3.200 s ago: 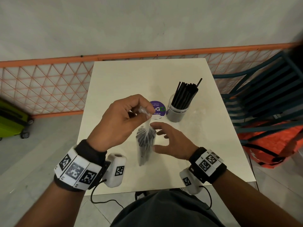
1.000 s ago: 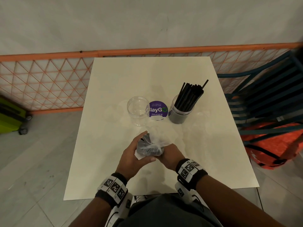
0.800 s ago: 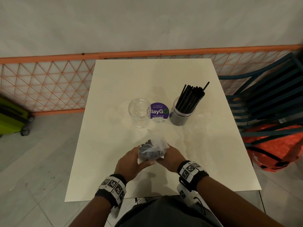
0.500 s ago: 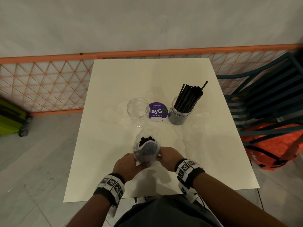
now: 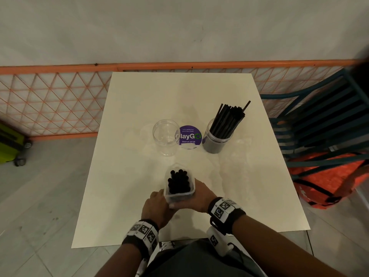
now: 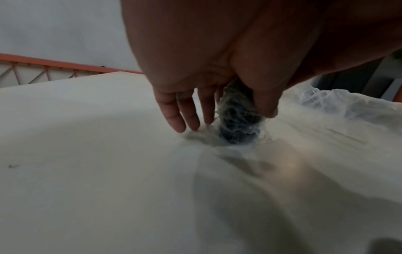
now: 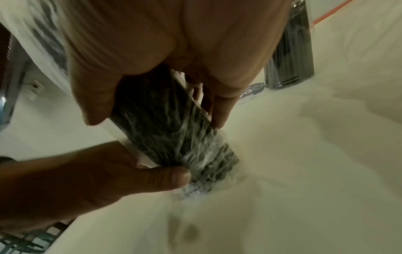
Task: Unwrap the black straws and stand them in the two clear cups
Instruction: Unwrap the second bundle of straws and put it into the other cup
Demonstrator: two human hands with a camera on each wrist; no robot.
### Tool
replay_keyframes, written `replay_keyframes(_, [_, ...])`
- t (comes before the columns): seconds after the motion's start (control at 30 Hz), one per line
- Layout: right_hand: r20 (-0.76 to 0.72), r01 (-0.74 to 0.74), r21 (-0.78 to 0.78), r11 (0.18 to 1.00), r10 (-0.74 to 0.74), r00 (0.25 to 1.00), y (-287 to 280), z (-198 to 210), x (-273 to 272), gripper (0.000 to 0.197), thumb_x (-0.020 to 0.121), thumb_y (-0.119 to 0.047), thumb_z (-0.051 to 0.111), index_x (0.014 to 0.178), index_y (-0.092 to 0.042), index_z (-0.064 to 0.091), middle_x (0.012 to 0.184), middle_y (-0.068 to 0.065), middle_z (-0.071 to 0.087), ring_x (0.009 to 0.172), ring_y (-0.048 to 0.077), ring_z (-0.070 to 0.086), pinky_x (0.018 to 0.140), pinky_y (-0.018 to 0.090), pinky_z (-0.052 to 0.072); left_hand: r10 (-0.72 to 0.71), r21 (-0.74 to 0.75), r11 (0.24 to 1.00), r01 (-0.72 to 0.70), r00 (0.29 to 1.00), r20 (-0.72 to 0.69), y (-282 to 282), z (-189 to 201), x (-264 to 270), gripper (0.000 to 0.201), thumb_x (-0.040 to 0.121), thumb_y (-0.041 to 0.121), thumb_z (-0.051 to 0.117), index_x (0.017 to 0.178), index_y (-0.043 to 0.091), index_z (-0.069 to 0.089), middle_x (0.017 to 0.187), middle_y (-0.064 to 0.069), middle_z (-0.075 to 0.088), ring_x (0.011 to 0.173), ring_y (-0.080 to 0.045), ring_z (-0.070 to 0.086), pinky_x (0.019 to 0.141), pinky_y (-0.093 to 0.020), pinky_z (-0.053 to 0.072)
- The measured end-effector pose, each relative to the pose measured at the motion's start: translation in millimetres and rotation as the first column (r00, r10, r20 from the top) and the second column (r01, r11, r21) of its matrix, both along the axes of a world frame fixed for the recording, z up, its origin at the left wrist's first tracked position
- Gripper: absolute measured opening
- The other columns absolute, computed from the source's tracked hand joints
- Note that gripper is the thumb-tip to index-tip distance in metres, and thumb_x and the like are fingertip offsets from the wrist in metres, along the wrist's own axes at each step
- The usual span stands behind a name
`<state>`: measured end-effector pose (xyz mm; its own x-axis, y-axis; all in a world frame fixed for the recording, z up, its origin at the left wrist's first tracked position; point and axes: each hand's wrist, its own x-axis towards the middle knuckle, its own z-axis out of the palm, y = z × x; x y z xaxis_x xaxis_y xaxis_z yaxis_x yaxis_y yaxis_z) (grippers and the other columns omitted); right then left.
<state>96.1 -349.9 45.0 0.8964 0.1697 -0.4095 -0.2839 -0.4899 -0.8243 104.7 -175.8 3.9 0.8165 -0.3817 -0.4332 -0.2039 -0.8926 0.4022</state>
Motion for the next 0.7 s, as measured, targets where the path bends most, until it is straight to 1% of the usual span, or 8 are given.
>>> replay_keyframes(0.07, [-0.063,-0.017,-0.086,0.996,0.012,0.998,1.6,-7.2,2.8,0.074,0.056,-0.049,0.086,0.122,-0.028,0.060,0.111,-0.010,0.067,0.104,0.008,0.061,0.095,0.031,0.053,-0.023,0.070,0.997,0.021,0.999,0.035,-4.1,-1.5,-2.6,0.053,0.089,0.056,0.054,0.131,0.024,0.054,0.127,-0.003,0.060,0.116,-0.028,0.053,0.090,-0.037,0.049])
replay_keyframes(0.17, [-0.124,0.057,-0.053,0.997,-0.063,0.990,-0.6,-14.7,5.7,0.075,0.054,-0.050,0.085,0.120,-0.027,0.060,0.104,-0.012,0.067,0.101,0.011,0.063,0.092,0.030,0.054,0.047,0.010,0.999,-0.047,0.999,0.022,-5.6,-5.3,-4.4,0.064,0.085,0.061,0.059,0.135,0.023,0.048,0.129,-0.003,0.055,0.116,-0.026,0.052,0.093,-0.036,0.048])
replay_keyframes(0.27, [-0.129,0.137,-0.025,0.990,-0.139,0.982,-1.1,-16.0,5.5,0.064,0.060,-0.038,0.088,0.117,-0.024,0.062,0.098,-0.014,0.065,0.097,0.010,0.063,0.084,0.023,0.053,0.142,-0.236,0.961,-0.142,0.990,-0.016,-6.4,-1.7,-2.5,0.069,0.076,0.056,0.069,0.133,0.025,0.047,0.123,0.004,0.058,0.112,-0.017,0.057,0.093,-0.029,0.051])
replay_keyframes(0.37, [-0.134,0.183,-0.002,0.983,-0.182,0.974,-0.8,-11.5,4.4,0.061,0.066,-0.031,0.088,0.120,-0.019,0.062,0.101,-0.009,0.063,0.097,0.010,0.060,0.081,0.017,0.047,0.189,-0.471,0.857,-0.206,0.978,-0.084,-5.5,13.5,-1.8,0.049,0.085,0.028,0.074,0.128,0.024,0.052,0.111,0.015,0.061,0.102,0.000,0.061,0.080,-0.005,0.046])
replay_keyframes(0.43, [-0.164,0.187,0.022,0.982,-0.181,0.970,-1.0,-9.2,4.4,0.055,0.068,-0.027,0.087,0.116,-0.020,0.062,0.102,-0.007,0.064,0.100,0.013,0.061,0.084,0.021,0.049,0.157,-0.456,0.875,-0.164,0.986,-0.054,-1.1,12.5,-1.6,0.038,0.087,0.033,0.070,0.121,0.023,0.057,0.110,0.007,0.067,0.102,-0.016,0.065,0.080,-0.018,0.049])
replay_keyframes(0.5, [-0.191,0.199,0.097,0.975,-0.178,0.965,-2.0,-6.0,5.8,0.045,0.068,-0.025,0.087,0.107,-0.028,0.064,0.103,-0.007,0.068,0.101,0.014,0.063,0.093,0.029,0.052,0.113,-0.437,0.892,-0.114,0.993,-0.028,5.5,10.4,0.4,0.047,0.083,0.050,0.066,0.124,0.029,0.056,0.117,0.003,0.067,0.107,-0.021,0.062,0.086,-0.035,0.053])
replay_keyframes(0.6, [-0.244,0.312,0.292,0.904,-0.245,0.938,-1.4,3.3,7.3,0.040,0.069,-0.011,0.086,0.102,-0.029,0.071,0.108,0.000,0.074,0.102,0.016,0.068,0.092,0.037,0.056,0.065,-0.603,0.769,-0.211,0.965,-0.255,10.1,20.7,4.6,0.070,0.076,0.037,0.077,0.137,0.037,0.044,0.122,0.004,0.068,0.102,-0.017,0.069,0.076,-0.030,0.057])
replay_keyframes(0.7, [-0.287,0.384,0.427,0.819,-0.280,0.916,2.9,10.8,6.7,0.042,0.070,-0.002,0.082,0.107,-0.018,0.071,0.109,0.006,0.075,0.100,0.019,0.071,0.081,0.032,0.058,0.059,-0.635,0.681,-0.364,0.892,-0.449,11.8,25.9,6.1,0.086,0.071,0.020,0.084,0.140,0.036,0.035,0.098,-0.009,0.076,0.073,-0.026,0.075,0.052,-0.027,0.052])
